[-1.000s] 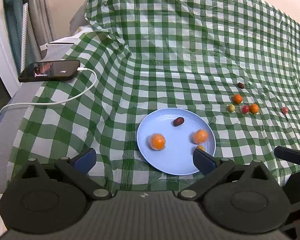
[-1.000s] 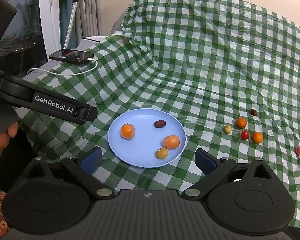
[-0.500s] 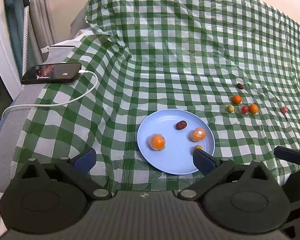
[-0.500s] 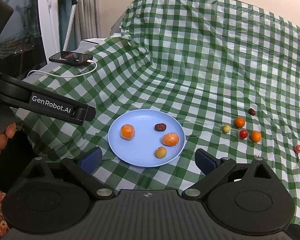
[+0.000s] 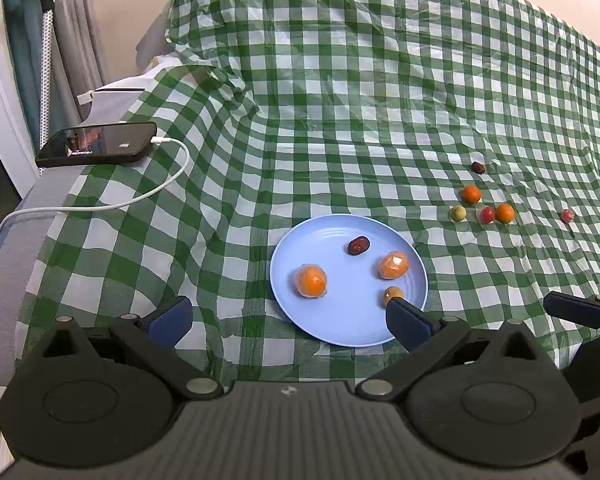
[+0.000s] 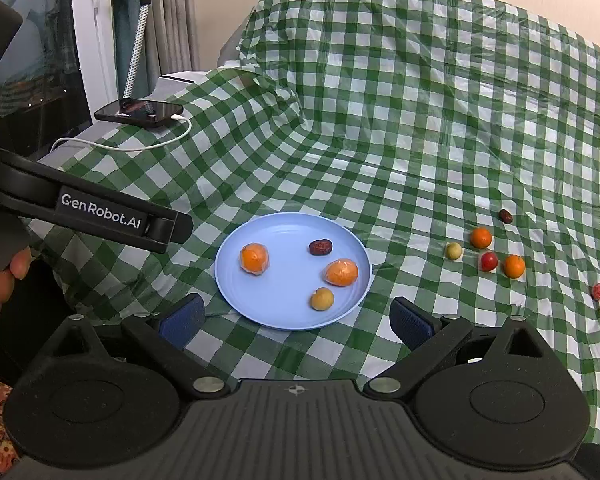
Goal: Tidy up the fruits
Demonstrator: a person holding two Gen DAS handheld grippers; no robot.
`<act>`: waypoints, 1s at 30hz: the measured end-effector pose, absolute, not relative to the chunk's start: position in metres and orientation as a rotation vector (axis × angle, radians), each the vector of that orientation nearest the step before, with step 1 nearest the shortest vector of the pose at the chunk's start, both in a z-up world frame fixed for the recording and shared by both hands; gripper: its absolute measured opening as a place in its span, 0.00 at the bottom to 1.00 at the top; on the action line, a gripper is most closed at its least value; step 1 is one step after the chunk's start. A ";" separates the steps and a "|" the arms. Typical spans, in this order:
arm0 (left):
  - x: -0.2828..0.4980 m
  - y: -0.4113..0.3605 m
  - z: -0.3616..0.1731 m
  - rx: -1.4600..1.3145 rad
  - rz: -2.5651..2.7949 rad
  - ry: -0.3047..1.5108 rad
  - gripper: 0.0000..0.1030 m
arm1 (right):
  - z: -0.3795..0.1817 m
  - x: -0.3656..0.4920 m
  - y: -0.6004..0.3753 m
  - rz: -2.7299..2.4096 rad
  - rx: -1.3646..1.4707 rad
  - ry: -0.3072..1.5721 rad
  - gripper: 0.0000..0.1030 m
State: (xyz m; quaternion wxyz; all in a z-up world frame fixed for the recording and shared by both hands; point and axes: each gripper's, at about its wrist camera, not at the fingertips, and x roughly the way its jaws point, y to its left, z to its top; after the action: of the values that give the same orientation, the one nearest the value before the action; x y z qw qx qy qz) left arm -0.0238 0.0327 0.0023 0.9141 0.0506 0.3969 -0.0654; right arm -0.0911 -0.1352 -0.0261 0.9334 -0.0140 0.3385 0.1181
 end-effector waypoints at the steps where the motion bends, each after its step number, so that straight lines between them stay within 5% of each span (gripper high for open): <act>1: -0.024 0.033 0.002 0.105 -0.134 0.818 1.00 | -0.026 -0.091 -0.136 0.243 -0.028 0.693 0.96; 30: -0.018 0.027 -0.004 0.112 -0.137 0.831 1.00 | -0.032 -0.085 -0.140 0.236 -0.004 0.709 0.96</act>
State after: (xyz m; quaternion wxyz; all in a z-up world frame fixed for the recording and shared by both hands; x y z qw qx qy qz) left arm -0.0180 0.0268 -0.0036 0.9111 0.0544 0.4031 -0.0664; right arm -0.0850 -0.1400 -0.0324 0.9310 -0.0021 0.3464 0.1152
